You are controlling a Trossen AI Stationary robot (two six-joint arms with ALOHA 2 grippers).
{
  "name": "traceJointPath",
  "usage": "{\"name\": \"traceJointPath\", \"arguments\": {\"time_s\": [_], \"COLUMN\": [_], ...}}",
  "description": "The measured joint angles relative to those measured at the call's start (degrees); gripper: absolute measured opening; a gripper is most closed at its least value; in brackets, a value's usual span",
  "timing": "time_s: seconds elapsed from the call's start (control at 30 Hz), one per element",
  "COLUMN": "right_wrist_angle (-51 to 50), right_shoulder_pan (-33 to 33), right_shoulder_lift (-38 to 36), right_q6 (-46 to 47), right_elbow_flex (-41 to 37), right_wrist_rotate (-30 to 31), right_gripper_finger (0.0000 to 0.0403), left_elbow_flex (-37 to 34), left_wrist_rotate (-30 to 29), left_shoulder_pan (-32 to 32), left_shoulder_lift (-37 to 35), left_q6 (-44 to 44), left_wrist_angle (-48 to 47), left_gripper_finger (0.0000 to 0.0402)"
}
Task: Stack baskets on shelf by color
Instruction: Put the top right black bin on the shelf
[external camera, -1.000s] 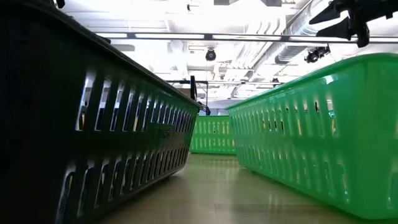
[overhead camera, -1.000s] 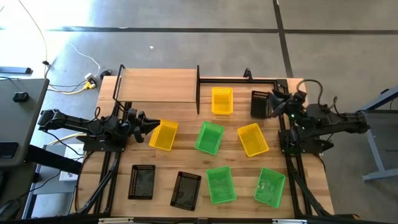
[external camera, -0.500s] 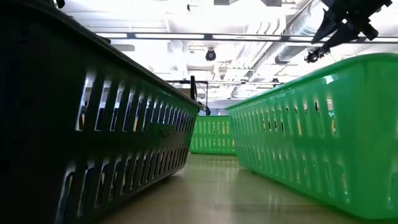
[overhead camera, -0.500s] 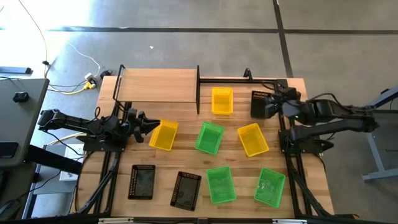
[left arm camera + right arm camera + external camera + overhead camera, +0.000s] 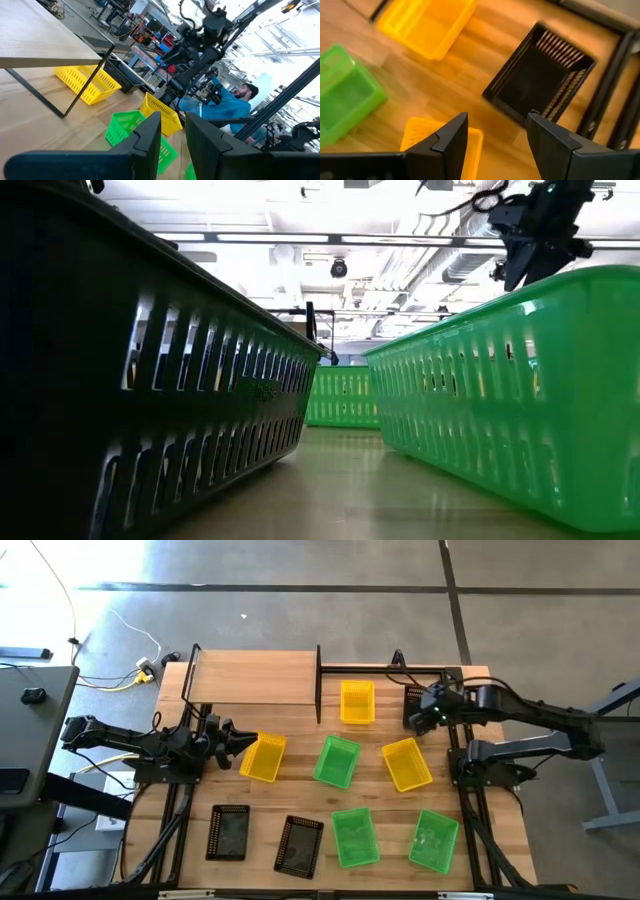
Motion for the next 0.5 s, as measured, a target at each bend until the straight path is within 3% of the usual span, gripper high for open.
{"name": "traceJointPath", "arguments": {"time_s": [0.5], "right_wrist_angle": [0.0], "right_shoulder_pan": [-4.9], "right_shoulder_lift": [13.4], "right_q6": [-11.7], "right_elbow_flex": [0.0], "right_wrist_rotate": [-2.3], "right_gripper_finger": [0.0185], "left_elbow_flex": [0.0], "left_wrist_rotate": [0.2], "left_shoulder_pan": [0.0], "left_shoulder_lift": [0.0], "left_q6": [-0.1], "left_wrist_angle": [0.0], "left_gripper_finger": [0.0078]}}
